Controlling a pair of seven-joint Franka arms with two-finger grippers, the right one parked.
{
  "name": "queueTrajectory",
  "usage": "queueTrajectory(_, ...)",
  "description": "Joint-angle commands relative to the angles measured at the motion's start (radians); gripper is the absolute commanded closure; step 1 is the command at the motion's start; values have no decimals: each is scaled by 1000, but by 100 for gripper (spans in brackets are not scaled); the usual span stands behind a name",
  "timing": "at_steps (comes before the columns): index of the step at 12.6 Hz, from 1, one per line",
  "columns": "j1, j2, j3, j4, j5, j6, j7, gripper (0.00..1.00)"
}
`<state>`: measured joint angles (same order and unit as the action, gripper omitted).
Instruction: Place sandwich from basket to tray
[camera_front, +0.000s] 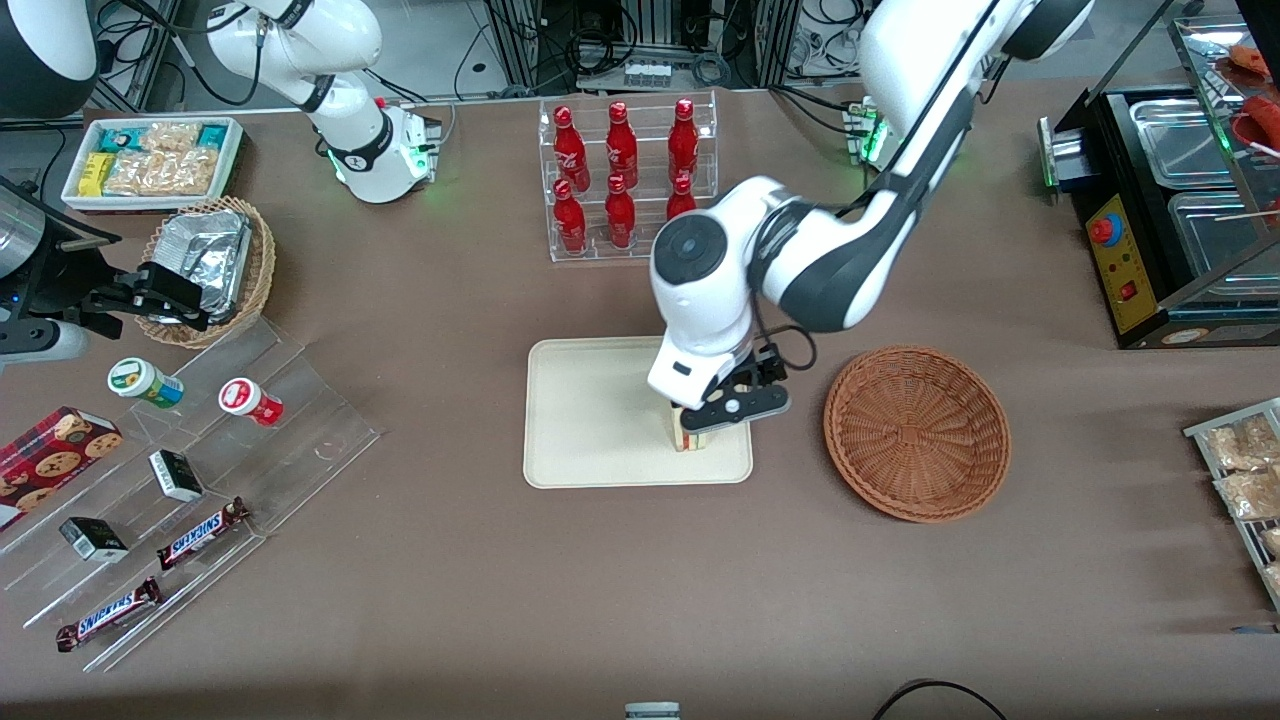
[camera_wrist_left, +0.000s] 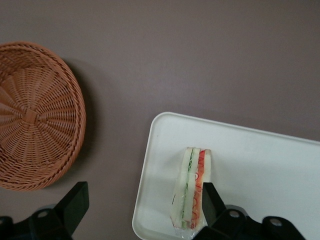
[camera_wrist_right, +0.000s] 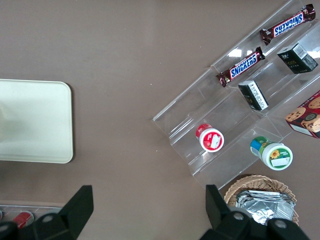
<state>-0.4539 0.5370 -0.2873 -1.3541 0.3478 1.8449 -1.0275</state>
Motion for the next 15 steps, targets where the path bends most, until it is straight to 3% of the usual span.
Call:
queueTrajectory(1, 41, -95, -3, -16, -30, -36, -17, 0)
queueTrajectory(7, 116, -136, -4, 70, -49, -136, -8, 0)
queueTrajectory(9, 162, -166, -6, 64, -105, -141, 10, 0)
queueTrajectory(15, 371, -365, -12, -95, -281, -148, 468, 0)
